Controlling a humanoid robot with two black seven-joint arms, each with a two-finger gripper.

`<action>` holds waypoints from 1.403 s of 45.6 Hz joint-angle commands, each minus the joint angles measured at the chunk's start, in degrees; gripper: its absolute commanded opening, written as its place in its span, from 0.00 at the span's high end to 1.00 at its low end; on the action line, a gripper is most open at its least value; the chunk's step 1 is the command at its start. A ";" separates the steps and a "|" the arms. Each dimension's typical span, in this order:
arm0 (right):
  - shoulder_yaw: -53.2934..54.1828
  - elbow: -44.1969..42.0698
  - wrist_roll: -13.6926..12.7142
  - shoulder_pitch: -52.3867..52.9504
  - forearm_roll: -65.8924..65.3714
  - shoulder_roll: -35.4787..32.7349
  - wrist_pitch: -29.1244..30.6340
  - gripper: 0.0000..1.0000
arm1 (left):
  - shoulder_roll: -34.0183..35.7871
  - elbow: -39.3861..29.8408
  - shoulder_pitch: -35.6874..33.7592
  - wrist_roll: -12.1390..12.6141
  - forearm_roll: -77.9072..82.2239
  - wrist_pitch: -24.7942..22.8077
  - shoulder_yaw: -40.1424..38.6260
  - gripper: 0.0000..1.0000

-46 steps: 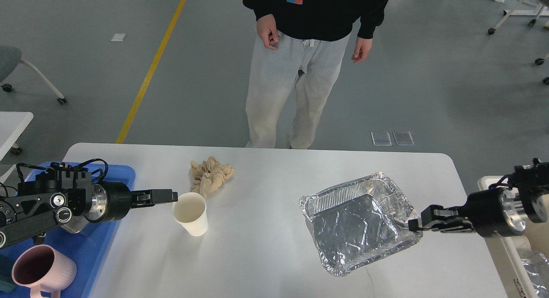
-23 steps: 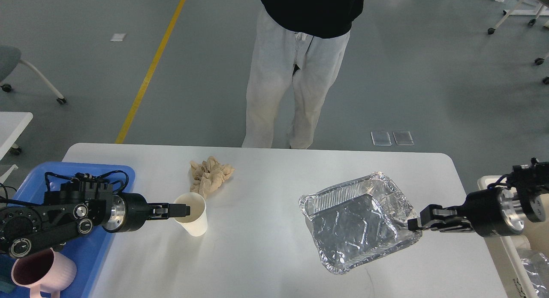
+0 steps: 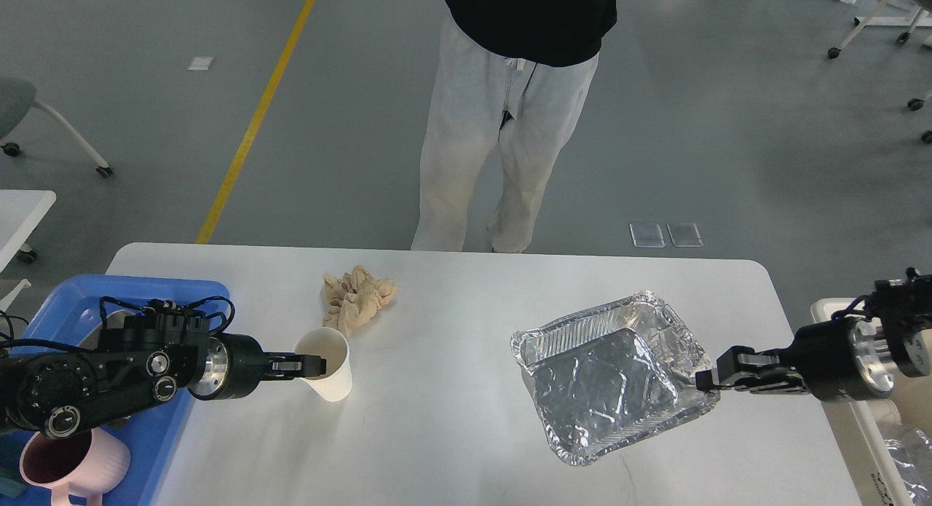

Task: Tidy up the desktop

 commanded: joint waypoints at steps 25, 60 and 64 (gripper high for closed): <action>0.00 0.00 0.00 -0.35 0.03 0.32 0.00 1.00 | 0.66 -1.00 -2.85 -0.73 0.27 -7.58 -0.87 1.00; 0.53 -0.09 0.00 -0.35 -0.06 0.49 0.00 1.00 | 28.16 -5.65 -15.15 -7.76 -10.89 -32.36 -21.44 1.00; 0.62 -0.26 0.00 -0.35 -0.06 1.02 -0.09 1.00 | 30.36 -5.65 -18.13 -8.02 -12.73 -34.83 -21.44 1.00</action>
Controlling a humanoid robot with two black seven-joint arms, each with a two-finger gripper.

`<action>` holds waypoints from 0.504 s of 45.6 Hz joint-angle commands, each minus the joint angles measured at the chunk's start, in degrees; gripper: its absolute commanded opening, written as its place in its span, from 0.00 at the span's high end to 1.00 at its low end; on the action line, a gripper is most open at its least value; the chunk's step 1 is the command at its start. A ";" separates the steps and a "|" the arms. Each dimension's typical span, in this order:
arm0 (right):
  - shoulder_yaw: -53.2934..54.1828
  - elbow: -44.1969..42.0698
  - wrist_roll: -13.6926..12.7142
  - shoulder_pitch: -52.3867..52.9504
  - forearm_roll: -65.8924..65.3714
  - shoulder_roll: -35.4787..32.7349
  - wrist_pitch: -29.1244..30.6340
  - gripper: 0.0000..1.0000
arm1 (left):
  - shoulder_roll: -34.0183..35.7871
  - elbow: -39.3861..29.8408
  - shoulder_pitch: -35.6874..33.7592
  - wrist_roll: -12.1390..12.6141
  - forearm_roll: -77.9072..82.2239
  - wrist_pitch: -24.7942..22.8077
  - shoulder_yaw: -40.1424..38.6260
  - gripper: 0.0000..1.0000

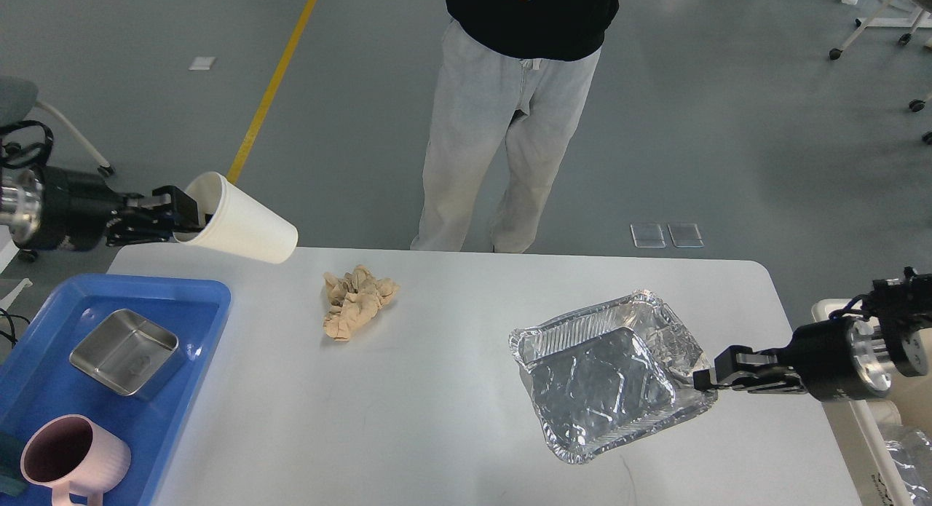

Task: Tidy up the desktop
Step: 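Carry the paper cup over the foil tray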

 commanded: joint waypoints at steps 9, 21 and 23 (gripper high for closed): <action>0.13 -0.29 0.07 0.00 0.00 0.76 -0.26 1.00 | 5.27 -0.05 -8.56 -1.73 -5.53 -6.76 0.36 1.00; 0.05 -0.29 0.07 0.09 0.00 1.29 -0.26 1.00 | -2.19 1.62 -13.31 -1.73 -5.71 -6.85 2.37 1.00; -0.04 -0.29 0.07 0.09 0.00 1.73 -0.26 1.00 | -3.77 1.62 -14.10 -1.64 -5.71 -6.23 3.86 1.00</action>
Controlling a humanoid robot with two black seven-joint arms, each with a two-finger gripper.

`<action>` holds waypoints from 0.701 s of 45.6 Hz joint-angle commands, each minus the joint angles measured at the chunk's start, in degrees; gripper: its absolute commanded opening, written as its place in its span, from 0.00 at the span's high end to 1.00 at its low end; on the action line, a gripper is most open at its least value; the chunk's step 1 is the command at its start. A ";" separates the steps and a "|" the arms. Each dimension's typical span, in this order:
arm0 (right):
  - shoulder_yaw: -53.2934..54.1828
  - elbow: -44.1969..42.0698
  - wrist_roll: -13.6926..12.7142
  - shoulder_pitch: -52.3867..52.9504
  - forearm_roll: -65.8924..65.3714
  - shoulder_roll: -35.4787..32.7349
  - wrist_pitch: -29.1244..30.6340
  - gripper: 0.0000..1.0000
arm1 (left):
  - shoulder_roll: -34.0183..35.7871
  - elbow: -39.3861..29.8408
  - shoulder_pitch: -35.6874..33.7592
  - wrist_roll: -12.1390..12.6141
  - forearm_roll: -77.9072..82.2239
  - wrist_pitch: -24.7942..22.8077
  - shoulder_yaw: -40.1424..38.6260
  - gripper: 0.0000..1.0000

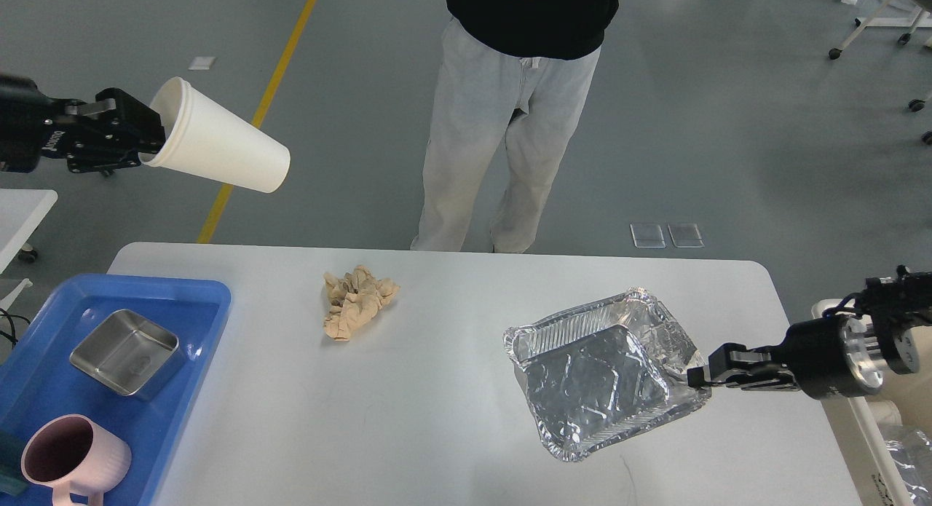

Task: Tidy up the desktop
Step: 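Carry the paper cup over the foil tray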

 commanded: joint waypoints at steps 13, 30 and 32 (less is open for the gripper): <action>-0.29 -0.43 0.05 -0.09 -0.09 1.81 -0.01 1.00 | -22.43 10.54 -2.62 1.05 -0.06 3.33 5.87 1.00; -0.38 -2.28 0.05 -0.17 -0.52 3.75 0.08 1.00 | -55.74 24.62 -6.49 1.22 0.82 3.68 15.97 1.00; -0.38 -2.54 0.05 -0.17 -0.61 4.01 0.08 1.00 | -58.29 24.79 -7.45 1.22 0.82 3.68 17.56 1.00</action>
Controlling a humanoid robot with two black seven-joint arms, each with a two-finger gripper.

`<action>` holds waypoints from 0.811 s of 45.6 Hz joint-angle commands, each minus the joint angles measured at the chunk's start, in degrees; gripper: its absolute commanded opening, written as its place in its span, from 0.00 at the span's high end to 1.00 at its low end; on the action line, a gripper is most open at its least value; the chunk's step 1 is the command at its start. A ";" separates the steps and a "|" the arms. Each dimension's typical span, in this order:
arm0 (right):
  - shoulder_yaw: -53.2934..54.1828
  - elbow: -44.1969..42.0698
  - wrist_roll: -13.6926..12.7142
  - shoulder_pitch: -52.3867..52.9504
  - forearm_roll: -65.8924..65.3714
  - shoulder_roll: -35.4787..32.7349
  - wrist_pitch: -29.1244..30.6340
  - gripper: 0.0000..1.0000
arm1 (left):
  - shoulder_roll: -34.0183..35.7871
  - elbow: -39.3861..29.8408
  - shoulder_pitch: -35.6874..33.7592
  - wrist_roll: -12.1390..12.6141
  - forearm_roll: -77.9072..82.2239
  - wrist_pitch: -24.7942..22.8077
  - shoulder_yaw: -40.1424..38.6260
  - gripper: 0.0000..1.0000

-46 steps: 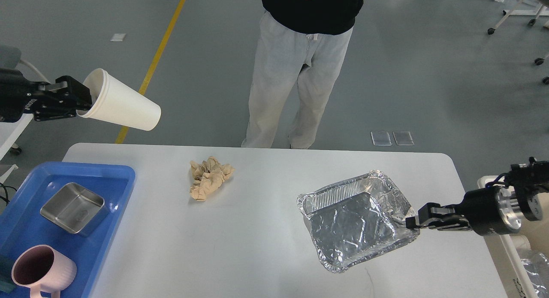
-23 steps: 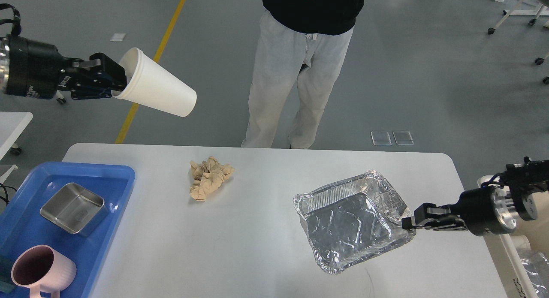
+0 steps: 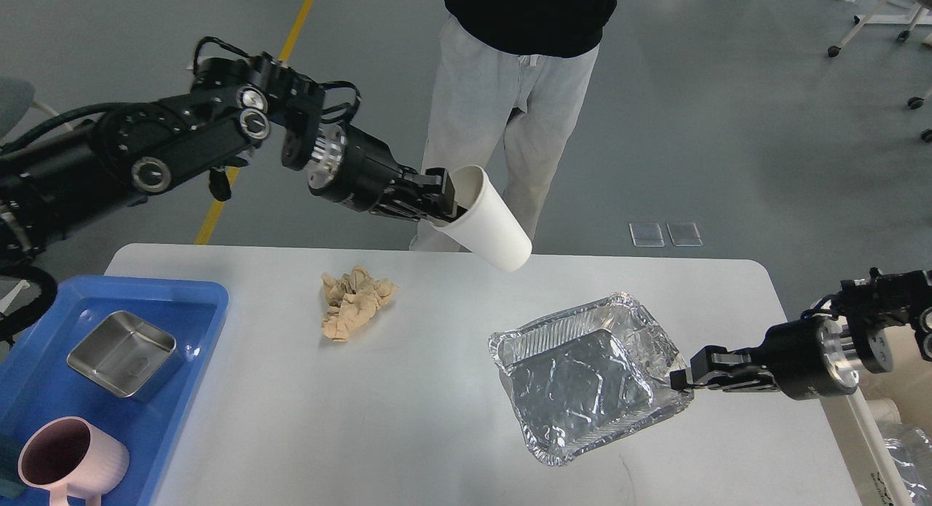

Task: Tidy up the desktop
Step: 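Carry the paper cup over the foil tray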

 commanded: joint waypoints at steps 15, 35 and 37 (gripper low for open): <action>0.01 -1.50 0.00 0.10 -0.68 1.28 0.15 1.00 | -15.04 1.69 -9.13 -0.25 -0.05 0.00 10.32 1.00; 0.27 -1.06 0.00 1.15 -0.59 2.86 0.58 1.00 | -24.89 8.11 -10.11 -0.08 0.04 3.96 14.54 1.00; 0.18 -1.06 0.00 1.59 -0.59 2.77 0.59 1.00 | -24.98 8.20 -10.19 -0.08 0.04 3.96 15.24 1.00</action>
